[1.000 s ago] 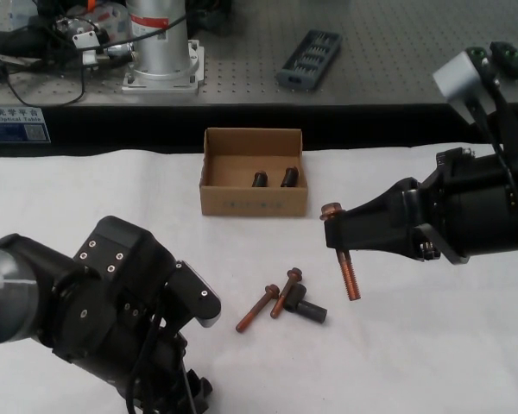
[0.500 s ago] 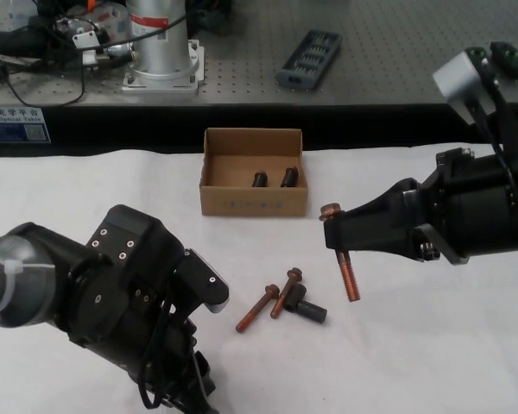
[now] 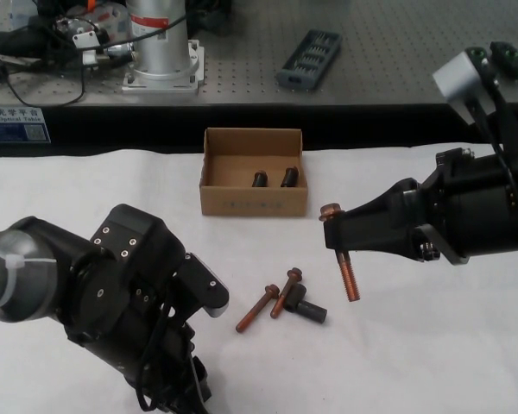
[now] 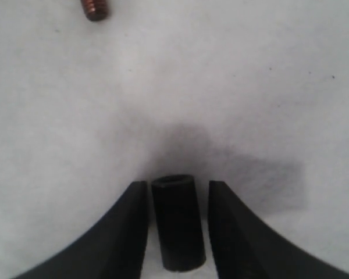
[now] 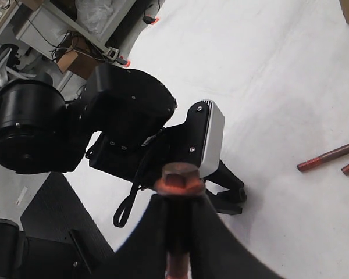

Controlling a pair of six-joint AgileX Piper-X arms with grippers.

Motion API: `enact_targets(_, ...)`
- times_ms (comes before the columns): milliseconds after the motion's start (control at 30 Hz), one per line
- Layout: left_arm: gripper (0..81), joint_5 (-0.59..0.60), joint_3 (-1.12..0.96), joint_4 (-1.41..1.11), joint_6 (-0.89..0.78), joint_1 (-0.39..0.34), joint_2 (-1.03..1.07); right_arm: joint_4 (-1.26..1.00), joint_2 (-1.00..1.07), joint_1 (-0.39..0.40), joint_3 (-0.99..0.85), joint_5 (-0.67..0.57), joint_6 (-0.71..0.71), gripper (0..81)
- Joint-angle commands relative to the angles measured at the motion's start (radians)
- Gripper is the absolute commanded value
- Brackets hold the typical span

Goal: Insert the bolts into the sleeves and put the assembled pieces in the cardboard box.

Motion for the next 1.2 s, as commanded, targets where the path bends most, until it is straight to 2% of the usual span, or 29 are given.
enact_targets(0, 25.8, -0.028, 0.011, 0.069, 0.002, -0.001, 0.014, -0.003, -0.015, -0.007, -0.005, -0.012, -0.008, 2.8)
enact_targets(167, 25.8, -0.034, 0.011, 0.068, 0.002, -0.001, 0.014, -0.003, -0.015, -0.007, -0.005, -0.012, -0.008, 2.8)
enact_targets(300, 24.1, -0.088, 0.011, 0.08, 0.002, -0.001, 0.014, -0.003, -0.015, -0.007, -0.005, -0.012, -0.008, 2.8)
enact_targets(400, 16.0, -0.101, 0.011, 0.09, 0.002, -0.001, 0.014, -0.003, -0.015, -0.007, -0.005, -0.012, -0.008, 2.8)
enact_targets(533, 0.6, -0.101, 0.011, 0.09, 0.002, -0.001, 0.014, -0.003, -0.015, -0.007, -0.005, -0.012, -0.008, 2.8)
enact_targets(800, 0.6, -0.091, -0.044, 0.106, -0.005, -0.001, -0.009, -0.003, -0.015, -0.007, -0.005, -0.01, -0.008, 2.8)
enact_targets(933, 0.6, 0.052, -0.084, 0.085, -0.046, -0.001, -0.051, -0.011, -0.015, -0.007, -0.005, 0.015, -0.008, 2.8)
enact_targets(1067, 0.6, 0.256, -0.084, -0.013, -0.172, -0.001, -0.106, -0.05, -0.015, -0.007, -0.005, 0.037, 0.0, 2.8)
enact_targets(1167, 0.6, 0.362, -0.082, -0.051, -0.218, -0.001, -0.14, -0.095, -0.015, -0.007, -0.005, 0.046, 0.024, 2.8)
